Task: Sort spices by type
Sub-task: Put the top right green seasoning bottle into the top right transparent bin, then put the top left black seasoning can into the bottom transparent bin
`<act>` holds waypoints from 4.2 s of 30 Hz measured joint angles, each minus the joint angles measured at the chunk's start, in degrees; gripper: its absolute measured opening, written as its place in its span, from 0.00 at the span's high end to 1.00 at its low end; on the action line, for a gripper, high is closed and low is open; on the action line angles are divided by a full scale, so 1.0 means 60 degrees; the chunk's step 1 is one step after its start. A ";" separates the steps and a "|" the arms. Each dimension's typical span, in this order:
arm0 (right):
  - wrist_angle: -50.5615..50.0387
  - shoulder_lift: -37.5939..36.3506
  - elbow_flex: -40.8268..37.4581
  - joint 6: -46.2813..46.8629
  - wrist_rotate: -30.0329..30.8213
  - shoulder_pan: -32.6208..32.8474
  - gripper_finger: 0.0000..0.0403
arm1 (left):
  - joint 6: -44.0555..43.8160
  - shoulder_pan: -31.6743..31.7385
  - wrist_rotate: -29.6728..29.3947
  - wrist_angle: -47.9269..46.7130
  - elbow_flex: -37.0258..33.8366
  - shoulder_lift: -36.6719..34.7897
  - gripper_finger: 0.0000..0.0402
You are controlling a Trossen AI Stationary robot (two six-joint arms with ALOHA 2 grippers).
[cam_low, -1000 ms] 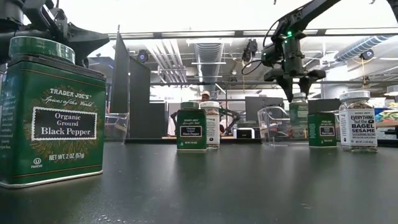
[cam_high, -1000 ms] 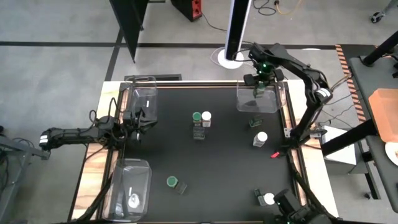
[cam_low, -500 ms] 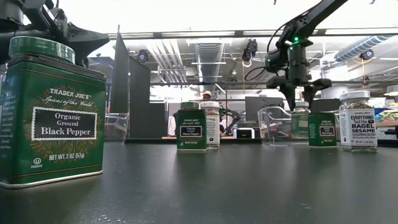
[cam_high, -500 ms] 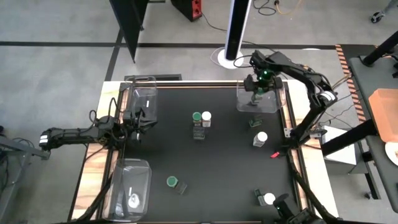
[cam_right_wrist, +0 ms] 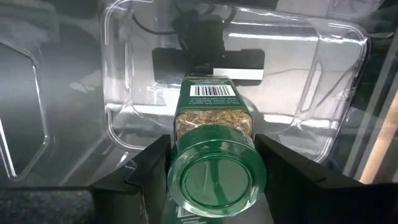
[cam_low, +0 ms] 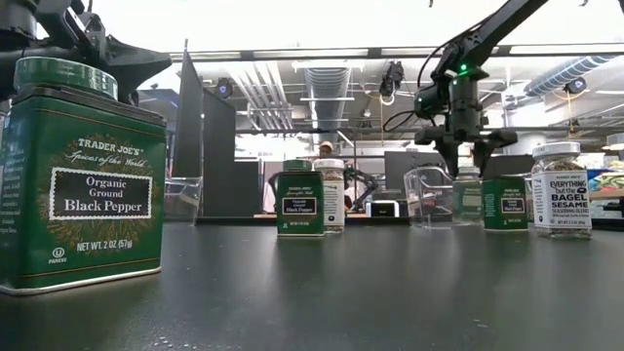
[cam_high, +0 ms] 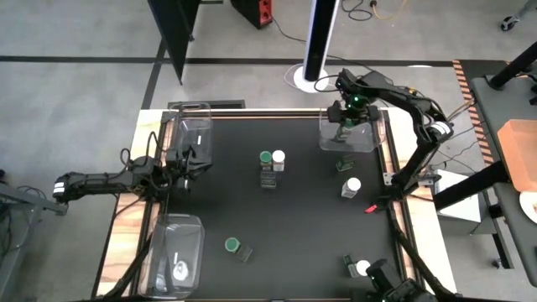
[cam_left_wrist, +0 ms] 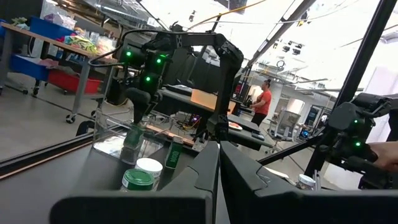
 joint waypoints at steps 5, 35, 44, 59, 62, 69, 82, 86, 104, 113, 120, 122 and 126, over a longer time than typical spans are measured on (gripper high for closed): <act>0.0051 0.0000 -0.0057 0.0036 -0.0189 -0.0015 0.51 | 0.0000 -0.0002 0.0000 0.0000 0.0000 0.0000 1.00; 0.0081 -0.0035 -0.0079 -0.0216 0.0127 -0.0011 0.30 | 0.0007 0.0000 0.0000 0.0000 0.0000 -0.0002 1.00; -0.0498 -0.0488 0.0753 -0.0350 0.0116 -0.0015 0.22 | 0.0007 -0.0001 0.0000 -0.0003 0.0000 -0.0001 1.00; 0.1082 -0.3727 0.1067 -0.1830 0.1858 0.3191 0.33 | -0.0263 -0.0002 0.0017 0.0001 0.0000 0.0016 1.00; 0.2123 -0.4578 0.0374 -0.1812 0.2042 0.4740 0.36 | -0.0476 -0.0002 0.0025 0.0000 0.0000 0.0054 1.00; 0.4579 -0.5756 -0.1618 -0.1877 0.3585 0.8587 0.43 | -0.1022 -0.0002 0.0049 0.0002 0.0000 0.0225 1.00; 0.6904 -0.5627 -0.3763 -0.1917 0.6139 1.2734 0.48 | -0.1588 -0.0235 0.0342 0.1788 0.0004 0.1408 1.00; 0.7367 -0.5570 -0.4035 -0.2062 0.6657 1.3175 0.49 | -0.1575 -0.0235 0.0342 0.2590 0.0004 0.2057 1.00; 0.8619 -0.5512 -0.5205 -0.1979 0.7125 1.3833 0.50 | -0.0676 -0.0645 0.0357 -0.0812 0.3805 0.6732 1.00; 0.8650 -0.5511 -0.5509 -0.1324 0.7828 1.4492 0.50 | 0.0555 -0.0796 0.0361 -0.2052 0.5437 0.8832 1.00; 0.9132 -0.5519 -0.6039 -0.1218 0.9115 1.5294 0.50 | 0.3192 -0.1170 0.0831 -0.1845 0.5556 0.9760 1.00; 0.9296 -0.5519 -0.6261 -0.1218 0.9170 1.5364 0.50 | 0.3188 -0.1140 0.0596 -0.1793 0.5695 1.0012 1.00; 0.9654 -0.5519 -0.6465 -0.1298 0.9360 1.5369 0.50 | 0.3439 -0.1148 0.0538 -0.1843 0.6207 1.0636 0.98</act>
